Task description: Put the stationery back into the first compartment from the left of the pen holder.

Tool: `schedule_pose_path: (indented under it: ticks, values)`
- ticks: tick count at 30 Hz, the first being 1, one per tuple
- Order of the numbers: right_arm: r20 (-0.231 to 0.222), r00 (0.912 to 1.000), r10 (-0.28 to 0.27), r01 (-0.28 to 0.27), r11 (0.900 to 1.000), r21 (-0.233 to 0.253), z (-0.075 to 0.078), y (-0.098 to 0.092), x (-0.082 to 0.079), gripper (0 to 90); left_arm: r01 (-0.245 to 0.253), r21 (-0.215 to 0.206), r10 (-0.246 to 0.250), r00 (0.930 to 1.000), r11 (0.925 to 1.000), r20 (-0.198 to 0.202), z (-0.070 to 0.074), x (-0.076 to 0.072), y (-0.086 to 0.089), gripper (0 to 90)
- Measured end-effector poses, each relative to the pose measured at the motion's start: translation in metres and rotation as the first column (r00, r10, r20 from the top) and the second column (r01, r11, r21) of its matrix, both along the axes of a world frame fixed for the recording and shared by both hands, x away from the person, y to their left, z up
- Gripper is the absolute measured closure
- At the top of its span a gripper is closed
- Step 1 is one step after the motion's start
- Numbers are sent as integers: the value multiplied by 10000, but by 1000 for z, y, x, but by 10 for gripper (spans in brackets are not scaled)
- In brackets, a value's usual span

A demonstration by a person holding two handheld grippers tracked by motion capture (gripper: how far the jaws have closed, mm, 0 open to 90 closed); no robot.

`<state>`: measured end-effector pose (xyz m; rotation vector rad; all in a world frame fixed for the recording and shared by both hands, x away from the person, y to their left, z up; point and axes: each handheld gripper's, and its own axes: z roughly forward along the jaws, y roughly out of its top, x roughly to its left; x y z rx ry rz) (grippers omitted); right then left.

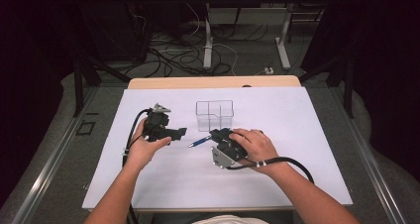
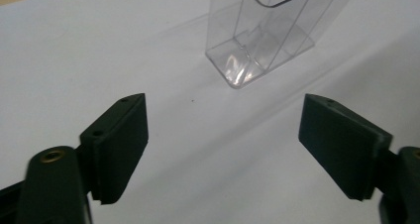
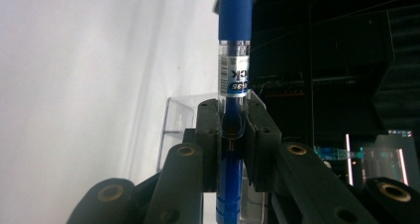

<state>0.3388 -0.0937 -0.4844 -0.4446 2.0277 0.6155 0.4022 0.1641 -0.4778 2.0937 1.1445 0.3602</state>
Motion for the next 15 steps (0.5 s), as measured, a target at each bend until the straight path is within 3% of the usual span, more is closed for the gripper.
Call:
schedule_pose_path:
  ticks: [1, 2, 3, 8, 13, 15]
  values:
    - [-182, 9998, 7, 3, 9984, 559, 2, 1, 3, 791, -48, 62, 48, 10000, 10000, 13, 0, 0, 2, 156]
    - [-182, 9998, 7, 3, 9984, 559, 2, 1, 3, 791, -74, -49, 74, 10000, 10000, -23, -1, 0, 3, 156]
    - [-456, 9989, -129, 157, 9980, 613, 5, 0, 4, 791, -147, -80, 147, 9999, 9999, -42, -2, 0, 4, 154]
    - [-1082, 9935, -366, 544, 9845, 1670, 11, 0, 13, 791, -285, 159, 284, 9996, 9995, 42, -6, 0, 9, 72]
    - [-1968, 9791, -505, 1063, 9527, 2845, 18, 1, 22, 791, -459, -16, 459, 9988, 9989, 152, -7, 1, 14, 17]
    - [-2358, 9702, -558, 1352, 9322, 3357, 22, 1, 27, 791, -563, -56, 564, 9983, 9984, 141, -6, 1, 15, 2]
